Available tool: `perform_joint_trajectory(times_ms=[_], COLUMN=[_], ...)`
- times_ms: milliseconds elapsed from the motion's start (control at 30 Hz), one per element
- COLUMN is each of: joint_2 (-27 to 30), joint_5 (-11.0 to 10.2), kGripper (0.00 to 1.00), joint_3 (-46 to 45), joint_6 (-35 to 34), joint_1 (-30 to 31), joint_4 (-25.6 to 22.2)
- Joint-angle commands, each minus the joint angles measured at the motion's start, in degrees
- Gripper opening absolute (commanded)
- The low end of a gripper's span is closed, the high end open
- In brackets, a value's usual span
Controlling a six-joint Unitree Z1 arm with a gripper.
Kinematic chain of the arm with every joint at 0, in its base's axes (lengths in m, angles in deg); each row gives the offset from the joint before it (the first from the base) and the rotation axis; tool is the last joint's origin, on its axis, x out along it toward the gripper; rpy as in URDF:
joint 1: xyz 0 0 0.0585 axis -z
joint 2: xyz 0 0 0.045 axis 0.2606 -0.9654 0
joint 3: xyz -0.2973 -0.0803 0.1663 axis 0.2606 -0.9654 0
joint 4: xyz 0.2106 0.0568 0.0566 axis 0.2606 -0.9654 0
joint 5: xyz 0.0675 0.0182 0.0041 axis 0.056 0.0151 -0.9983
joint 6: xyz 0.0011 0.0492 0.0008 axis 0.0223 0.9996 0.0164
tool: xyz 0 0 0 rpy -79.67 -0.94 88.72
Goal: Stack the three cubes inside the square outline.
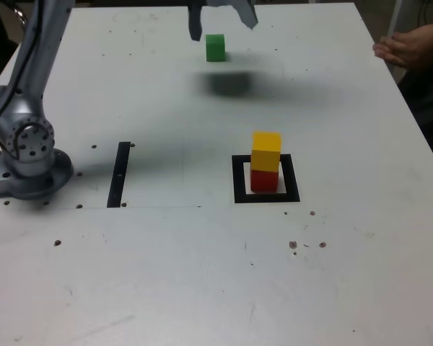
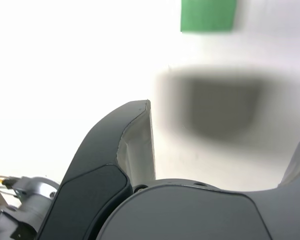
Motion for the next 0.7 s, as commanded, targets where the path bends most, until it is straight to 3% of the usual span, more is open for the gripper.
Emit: perform_joint_trajectory(times_ms=[0, 300, 667], joint_2=[-1.24, -5.11, -9.18], joint_5=[-0.66, -2.36, -2.73], kGripper=[1.0, 1.0, 0.99], joint_3=[1.51, 6.52, 8.91], joint_6=[1.17, 5.45, 6.5], joint_1=[-1.54, -6.11, -6.9], joint_4=[-0.37, -0.36, -0.14])
